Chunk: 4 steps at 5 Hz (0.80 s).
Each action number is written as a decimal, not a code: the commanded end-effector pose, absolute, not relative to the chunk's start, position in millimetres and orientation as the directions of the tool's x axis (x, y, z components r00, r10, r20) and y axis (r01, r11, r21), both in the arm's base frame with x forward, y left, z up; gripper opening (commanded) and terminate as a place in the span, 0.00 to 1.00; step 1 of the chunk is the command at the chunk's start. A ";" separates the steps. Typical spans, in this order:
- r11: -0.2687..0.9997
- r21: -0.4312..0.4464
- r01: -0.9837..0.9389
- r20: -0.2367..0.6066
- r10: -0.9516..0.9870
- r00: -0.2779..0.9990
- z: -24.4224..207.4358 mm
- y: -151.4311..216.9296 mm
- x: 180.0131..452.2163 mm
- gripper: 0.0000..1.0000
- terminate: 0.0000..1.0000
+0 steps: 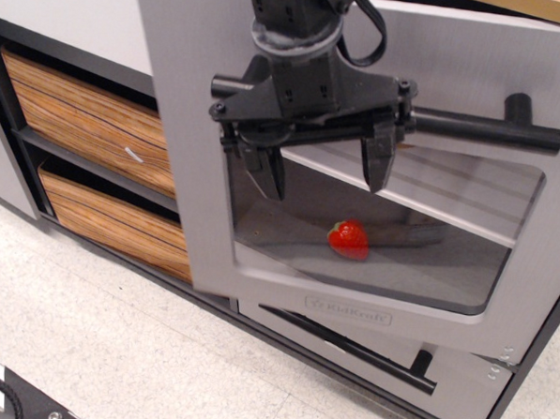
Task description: Close oven
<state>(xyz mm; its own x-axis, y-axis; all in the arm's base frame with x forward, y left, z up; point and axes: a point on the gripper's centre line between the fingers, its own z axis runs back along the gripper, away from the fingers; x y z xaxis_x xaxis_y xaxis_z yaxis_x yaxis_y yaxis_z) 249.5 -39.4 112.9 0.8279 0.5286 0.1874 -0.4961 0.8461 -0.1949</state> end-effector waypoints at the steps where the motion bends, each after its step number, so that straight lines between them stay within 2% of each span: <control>1: 0.848 -0.176 -0.500 0.248 0.530 0.811 107.0 -23.1 290.0 1.00 0.00; 3: 0.818 -0.216 -0.534 0.249 0.575 0.780 120.4 -14.3 306.9 1.00 0.00; 4: 0.820 -0.215 -0.531 0.242 0.571 0.784 122.4 -14.2 303.1 1.00 0.00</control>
<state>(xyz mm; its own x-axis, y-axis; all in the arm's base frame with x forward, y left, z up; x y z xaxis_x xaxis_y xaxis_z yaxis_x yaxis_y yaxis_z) 295.8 -23.7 97.4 0.8016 0.5660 0.1925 -0.5389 0.8235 -0.1774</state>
